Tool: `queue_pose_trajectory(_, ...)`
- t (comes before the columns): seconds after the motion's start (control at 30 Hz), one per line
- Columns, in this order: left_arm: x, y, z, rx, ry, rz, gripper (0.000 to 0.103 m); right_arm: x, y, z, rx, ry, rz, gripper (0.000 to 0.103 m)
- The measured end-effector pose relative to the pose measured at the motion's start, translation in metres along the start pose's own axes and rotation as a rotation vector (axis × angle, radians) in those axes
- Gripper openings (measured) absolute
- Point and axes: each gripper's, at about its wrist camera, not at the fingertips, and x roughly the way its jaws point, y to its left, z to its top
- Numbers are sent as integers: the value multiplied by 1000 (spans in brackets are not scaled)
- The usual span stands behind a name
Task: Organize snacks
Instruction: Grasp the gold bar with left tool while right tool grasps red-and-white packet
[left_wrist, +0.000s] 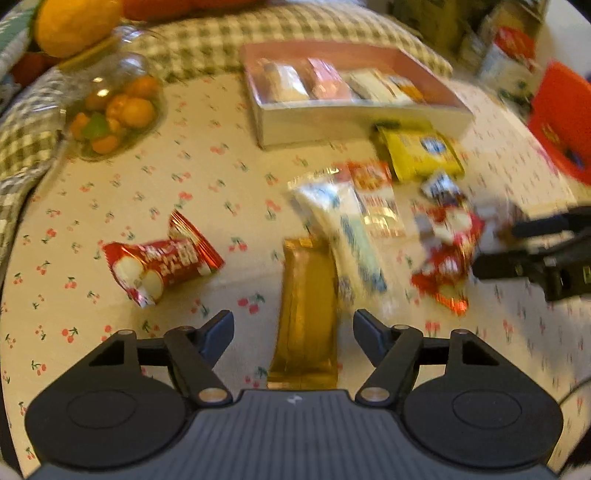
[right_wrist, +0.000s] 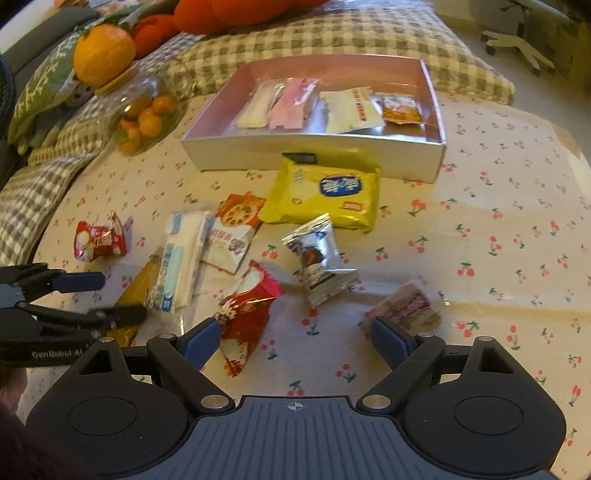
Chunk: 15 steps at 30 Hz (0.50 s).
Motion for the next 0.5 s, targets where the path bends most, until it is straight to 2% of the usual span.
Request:
queue_pose_trajectory(0.17, 4, -4, -9, 91, 24, 12, 65, 8, 10, -1, -18, 18, 8, 90)
queue_pose_trajectory(0.33, 3, -1, -9, 81, 8, 11, 58, 16, 20, -3, -24, 16, 10, 90)
queue_pose_trajectory(0.5, 5, 5, -4, 45, -19, 50, 45, 26, 32, -8, -80, -23, -61, 90)
